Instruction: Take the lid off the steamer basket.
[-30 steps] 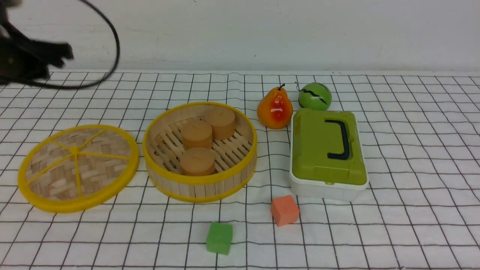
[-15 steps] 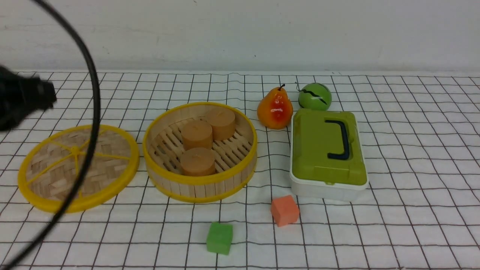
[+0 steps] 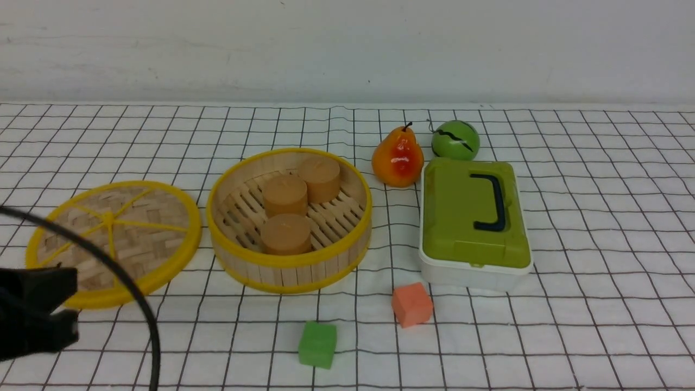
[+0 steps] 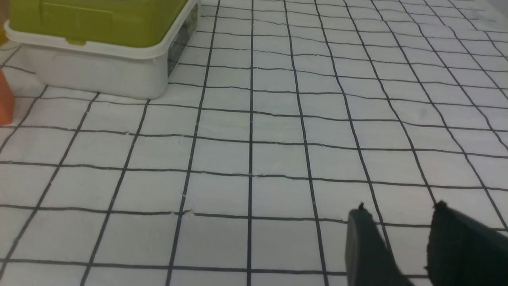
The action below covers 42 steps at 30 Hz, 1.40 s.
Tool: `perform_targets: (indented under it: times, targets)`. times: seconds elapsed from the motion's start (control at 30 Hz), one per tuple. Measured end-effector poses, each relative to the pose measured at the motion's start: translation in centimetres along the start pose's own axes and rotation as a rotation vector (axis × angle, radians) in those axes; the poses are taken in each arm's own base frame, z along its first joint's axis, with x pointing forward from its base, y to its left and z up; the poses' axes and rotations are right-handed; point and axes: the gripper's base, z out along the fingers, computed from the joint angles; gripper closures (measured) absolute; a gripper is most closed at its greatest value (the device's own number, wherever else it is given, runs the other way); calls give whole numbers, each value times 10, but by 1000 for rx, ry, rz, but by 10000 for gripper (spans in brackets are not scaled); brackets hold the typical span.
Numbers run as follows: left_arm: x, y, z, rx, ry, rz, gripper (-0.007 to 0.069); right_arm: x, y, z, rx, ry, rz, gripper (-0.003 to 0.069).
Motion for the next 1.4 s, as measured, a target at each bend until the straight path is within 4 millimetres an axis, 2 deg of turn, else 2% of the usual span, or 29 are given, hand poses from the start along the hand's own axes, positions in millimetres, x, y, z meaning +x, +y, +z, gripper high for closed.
perform_targets:
  times: [0.07, 0.1, 0.2, 0.23, 0.33, 0.43, 0.5, 0.6, 0.8, 0.87, 1.4]
  targets:
    - [8, 1, -9, -32, -58, 40, 637, 0, 0, 0, 0, 0, 0, 419]
    - [14, 1, -21, -65, -148, 70, 637, 0, 0, 0, 0, 0, 0, 419]
    - [32, 2, -33, -113, -296, 77, 637, 0, 0, 0, 0, 0, 0, 419]
    - [34, 2, -34, -113, -298, 77, 637, 0, 0, 0, 0, 0, 0, 419]
    - [65, 5, -37, -158, -425, 51, 637, 0, 0, 0, 0, 0, 0, 419]
    - [96, 7, -29, -179, -450, 30, 637, 0, 0, 0, 0, 0, 0, 419]
    - [109, 7, -27, -167, -450, 6, 637, 0, 0, 0, 0, 0, 0, 419]
    - [117, 5, -28, -142, -425, -28, 637, 0, 0, 0, 0, 0, 0, 419]
    - [138, 5, -23, -136, -215, -151, 637, 0, 0, 0, 0, 0, 0, 419]
    - [142, 5, -23, -140, -176, -141, 637, 0, 0, 0, 0, 0, 0, 419]
    - [142, 0, -22, -92, -164, -89, 637, 0, 0, 0, 0, 0, 0, 419]
